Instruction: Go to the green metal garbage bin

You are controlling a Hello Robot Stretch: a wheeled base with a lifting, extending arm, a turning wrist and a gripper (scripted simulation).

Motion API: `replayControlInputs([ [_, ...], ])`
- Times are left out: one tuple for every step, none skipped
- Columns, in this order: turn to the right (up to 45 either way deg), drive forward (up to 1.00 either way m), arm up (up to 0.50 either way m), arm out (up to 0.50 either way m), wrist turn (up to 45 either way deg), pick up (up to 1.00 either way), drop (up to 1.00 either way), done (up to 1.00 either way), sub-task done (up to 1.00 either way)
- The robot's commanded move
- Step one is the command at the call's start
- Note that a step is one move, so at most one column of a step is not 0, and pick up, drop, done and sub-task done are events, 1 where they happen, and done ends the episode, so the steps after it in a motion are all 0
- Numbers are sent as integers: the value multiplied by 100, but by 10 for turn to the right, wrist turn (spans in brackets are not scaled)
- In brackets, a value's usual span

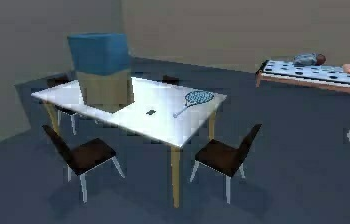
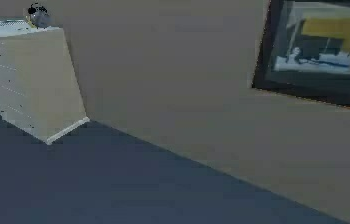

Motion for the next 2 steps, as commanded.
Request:
replayControlInputs([
  [-450, 0, 0, 0, 0, 0, 0, 0, 0],
  [-450, 0, 0, 0, 0, 0, 0, 0, 0],
])
